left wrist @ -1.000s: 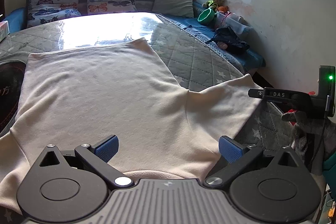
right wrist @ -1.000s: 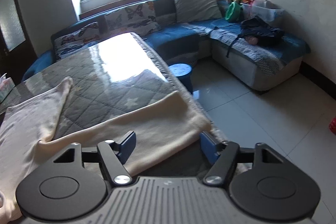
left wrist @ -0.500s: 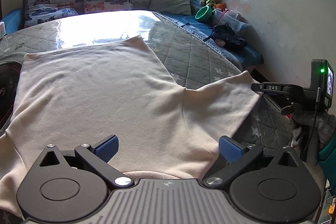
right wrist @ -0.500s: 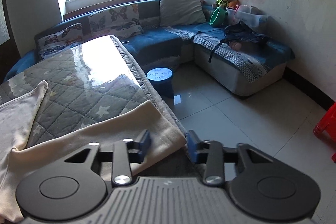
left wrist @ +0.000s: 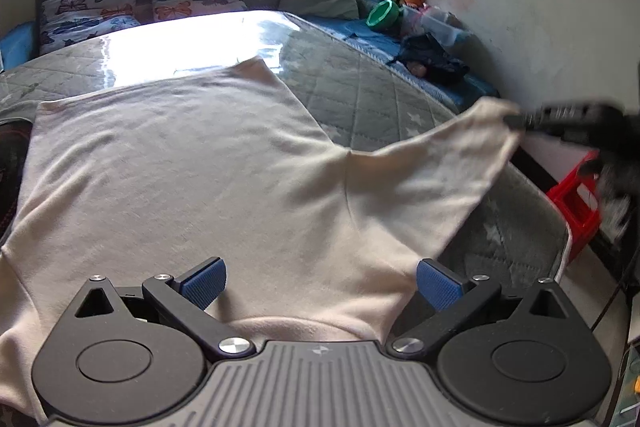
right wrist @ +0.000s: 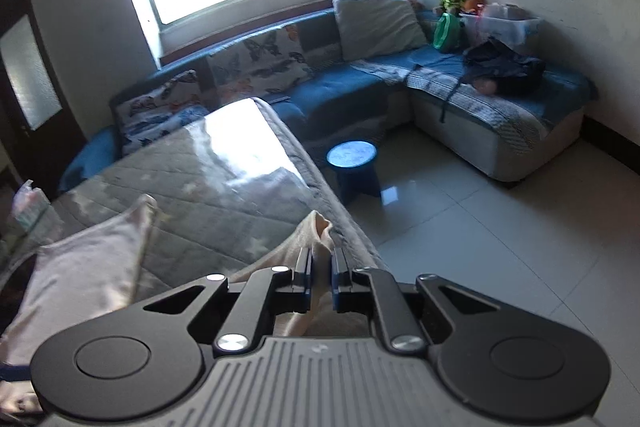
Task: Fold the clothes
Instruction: 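Lift the sleeve with the right gripper and fold it across the body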
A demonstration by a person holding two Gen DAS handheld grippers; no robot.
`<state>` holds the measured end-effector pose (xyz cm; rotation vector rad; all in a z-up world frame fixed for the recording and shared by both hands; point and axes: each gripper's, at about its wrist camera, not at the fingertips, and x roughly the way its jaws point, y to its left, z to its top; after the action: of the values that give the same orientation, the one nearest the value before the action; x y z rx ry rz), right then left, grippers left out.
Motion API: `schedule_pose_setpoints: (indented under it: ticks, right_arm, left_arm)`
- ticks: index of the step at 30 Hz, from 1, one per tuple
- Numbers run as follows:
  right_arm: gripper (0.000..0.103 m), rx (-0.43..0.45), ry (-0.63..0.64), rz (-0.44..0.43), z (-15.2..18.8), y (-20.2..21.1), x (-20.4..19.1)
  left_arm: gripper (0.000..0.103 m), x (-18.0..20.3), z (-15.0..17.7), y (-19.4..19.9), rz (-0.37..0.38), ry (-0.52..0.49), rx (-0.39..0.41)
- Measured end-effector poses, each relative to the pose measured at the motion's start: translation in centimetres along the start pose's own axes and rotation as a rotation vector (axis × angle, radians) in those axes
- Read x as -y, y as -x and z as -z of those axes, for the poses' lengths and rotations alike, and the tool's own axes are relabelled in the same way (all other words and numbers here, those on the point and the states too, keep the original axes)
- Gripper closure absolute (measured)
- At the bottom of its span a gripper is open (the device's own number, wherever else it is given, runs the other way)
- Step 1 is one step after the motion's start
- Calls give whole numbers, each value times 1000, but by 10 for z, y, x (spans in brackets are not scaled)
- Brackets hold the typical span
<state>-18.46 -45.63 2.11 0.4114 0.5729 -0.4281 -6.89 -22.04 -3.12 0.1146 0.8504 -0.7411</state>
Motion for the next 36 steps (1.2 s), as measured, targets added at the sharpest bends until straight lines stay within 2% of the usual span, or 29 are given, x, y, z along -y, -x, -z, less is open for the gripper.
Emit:
schedule_pose_setpoints:
  ticks: [4, 8, 12, 16, 22, 27, 33, 36]
  right_arm:
    - [95, 31, 42, -31, -16, 16, -13]
    - [95, 54, 84, -29, -29, 23, -25]
    - [95, 52, 87, -21, -34, 22, -28]
    - [95, 53, 93, -23, -34, 23, -33]
    - [95, 62, 109, -34, -39, 26, -36]
    - [95, 66, 117, -40, -43, 26, -36]
    - [95, 64, 133, -60, -47, 29, -41]
    - [95, 64, 150, -83, -53, 34, -50]
  left_arm:
    - [0, 10, 5, -2, -14, -56, 4]
    - [0, 8, 2, 9, 20, -25, 43]
    - [1, 9, -3, 20, 88, -22, 108]
    - [1, 22, -2, 19, 236, -70, 99]
    - [1, 41, 1, 4, 334, -103, 56]
    - [1, 46, 5, -11, 360, -97, 10]
    - [0, 47, 8, -13, 385, -86, 17]
    - [0, 36, 7, -2, 368, -65, 41]
